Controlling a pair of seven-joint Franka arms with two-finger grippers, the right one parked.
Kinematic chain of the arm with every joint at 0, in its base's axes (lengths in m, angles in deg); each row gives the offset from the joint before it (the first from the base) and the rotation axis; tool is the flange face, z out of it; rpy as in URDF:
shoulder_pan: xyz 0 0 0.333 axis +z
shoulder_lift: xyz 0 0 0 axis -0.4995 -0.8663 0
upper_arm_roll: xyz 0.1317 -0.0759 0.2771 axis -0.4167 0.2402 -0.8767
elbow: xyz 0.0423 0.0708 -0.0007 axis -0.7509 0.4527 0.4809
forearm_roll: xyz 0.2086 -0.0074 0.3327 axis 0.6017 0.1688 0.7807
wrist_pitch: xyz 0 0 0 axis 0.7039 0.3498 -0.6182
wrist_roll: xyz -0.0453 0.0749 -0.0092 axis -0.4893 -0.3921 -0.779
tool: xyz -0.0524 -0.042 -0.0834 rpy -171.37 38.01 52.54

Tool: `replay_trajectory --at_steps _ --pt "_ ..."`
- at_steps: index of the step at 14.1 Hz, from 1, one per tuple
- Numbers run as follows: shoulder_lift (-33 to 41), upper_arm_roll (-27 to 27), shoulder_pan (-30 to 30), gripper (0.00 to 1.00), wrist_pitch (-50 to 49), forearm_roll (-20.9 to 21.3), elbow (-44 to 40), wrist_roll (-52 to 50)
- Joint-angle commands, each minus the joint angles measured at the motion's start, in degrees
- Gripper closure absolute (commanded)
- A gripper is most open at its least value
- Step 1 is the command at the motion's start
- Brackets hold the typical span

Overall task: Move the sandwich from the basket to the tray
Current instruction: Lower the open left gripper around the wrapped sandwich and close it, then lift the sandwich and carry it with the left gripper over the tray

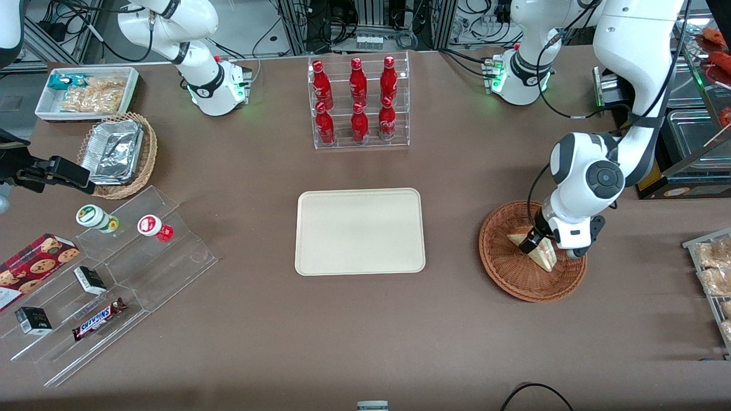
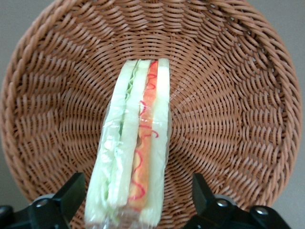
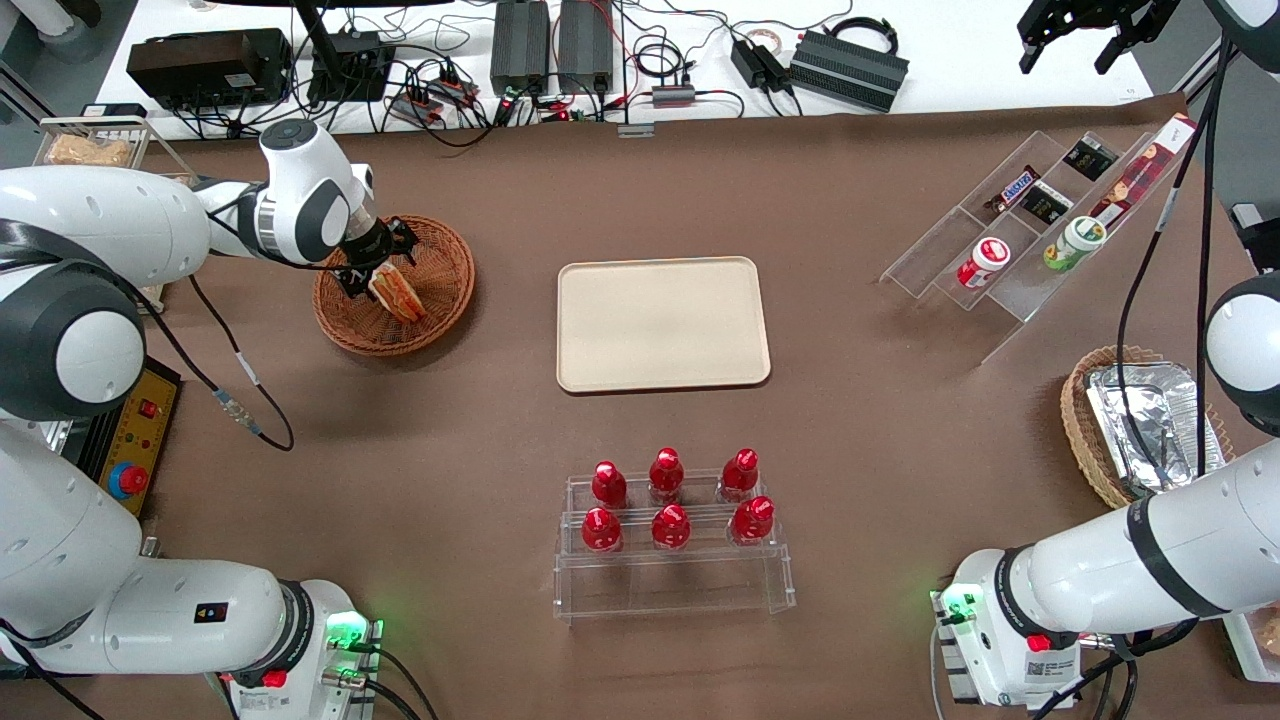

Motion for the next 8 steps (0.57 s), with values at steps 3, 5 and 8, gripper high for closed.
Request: replay_trajectory --at_steps 3,5,8 --pt "-0.31 -0.13 -0.11 0.89 0.90 0.81 -0.61 -0.88" --pt "1.35 -0.22 -0.19 0.90 -0.06 0.90 -0.70 -0.62" --pt "3.99 0.31 -0.46 0.93 -12.13 0.81 -5.51 7.33"
